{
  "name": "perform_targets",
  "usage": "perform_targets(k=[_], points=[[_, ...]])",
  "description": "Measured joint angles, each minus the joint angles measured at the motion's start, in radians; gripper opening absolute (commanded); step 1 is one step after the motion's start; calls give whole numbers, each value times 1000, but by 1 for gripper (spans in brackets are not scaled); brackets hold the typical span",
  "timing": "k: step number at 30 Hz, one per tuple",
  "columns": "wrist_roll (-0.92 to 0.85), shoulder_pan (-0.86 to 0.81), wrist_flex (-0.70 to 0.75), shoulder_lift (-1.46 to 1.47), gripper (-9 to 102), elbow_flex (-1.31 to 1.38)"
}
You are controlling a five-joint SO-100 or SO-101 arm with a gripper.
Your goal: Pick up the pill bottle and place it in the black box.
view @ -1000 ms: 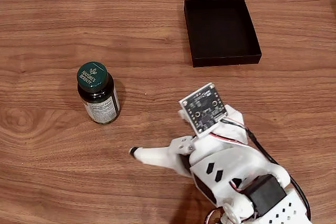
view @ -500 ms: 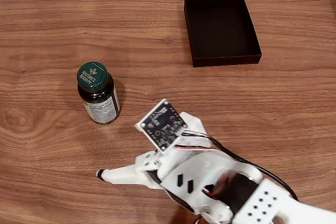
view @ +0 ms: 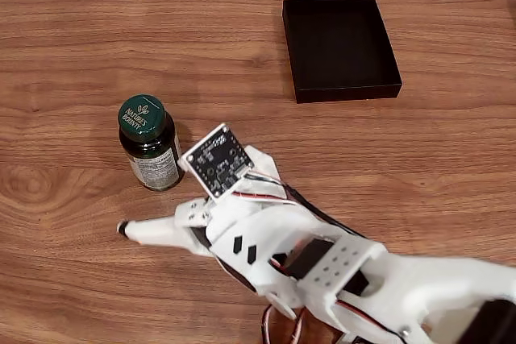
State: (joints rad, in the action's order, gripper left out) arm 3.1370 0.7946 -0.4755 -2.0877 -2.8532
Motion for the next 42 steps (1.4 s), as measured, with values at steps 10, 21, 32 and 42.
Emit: perform_targets(k=[10, 21, 32, 42], points=[[2, -54, -143, 183, 38, 92], [9, -74, -305, 357, 38, 141], [-2, -78, -492, 591, 37, 236], [-14, -78, -568, 687, 36, 296]])
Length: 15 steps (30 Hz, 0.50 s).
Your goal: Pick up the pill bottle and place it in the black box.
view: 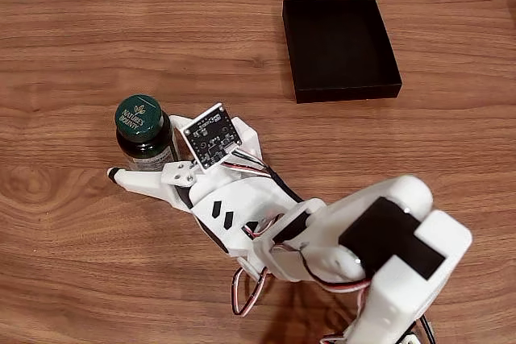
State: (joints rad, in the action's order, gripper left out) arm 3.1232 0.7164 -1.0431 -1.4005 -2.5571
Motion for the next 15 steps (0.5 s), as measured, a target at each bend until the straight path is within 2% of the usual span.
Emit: perform_targets(k=[15], points=[[2, 0, -54, 141, 33, 86]])
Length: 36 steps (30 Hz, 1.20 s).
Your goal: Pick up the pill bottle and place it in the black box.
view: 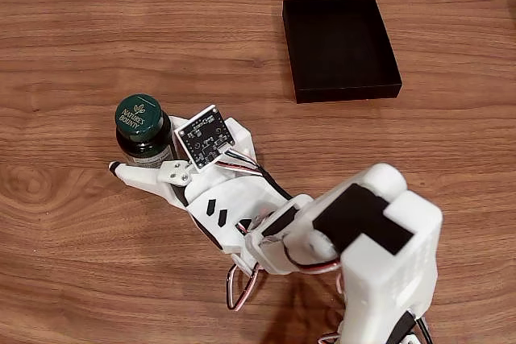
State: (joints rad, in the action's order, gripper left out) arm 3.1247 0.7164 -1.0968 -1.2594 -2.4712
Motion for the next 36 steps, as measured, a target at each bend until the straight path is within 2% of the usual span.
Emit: perform_targets(k=[11, 19, 23, 36], points=[[14, 0, -12, 92, 32, 91], [14, 2, -12, 129, 18, 137], [14, 0, -12, 129, 15, 137], [15, -12, 2, 51, 13, 69]])
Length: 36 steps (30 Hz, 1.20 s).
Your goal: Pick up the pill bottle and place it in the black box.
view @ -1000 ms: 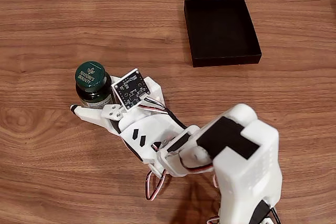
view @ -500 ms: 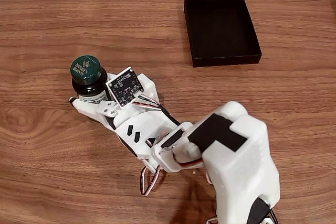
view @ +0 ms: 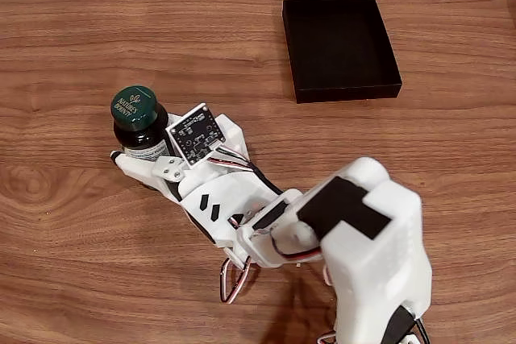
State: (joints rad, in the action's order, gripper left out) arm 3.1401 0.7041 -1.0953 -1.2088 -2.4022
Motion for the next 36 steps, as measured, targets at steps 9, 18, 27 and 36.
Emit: perform_targets(k=[9, 18, 27, 36], points=[[0, -103, 112, -164, 13, -15], [-28, -261, 179, -310, 12, -23], [-92, -425, 324, -485, 11, -43], [-153, -560, 376, -535, 10, -40]])
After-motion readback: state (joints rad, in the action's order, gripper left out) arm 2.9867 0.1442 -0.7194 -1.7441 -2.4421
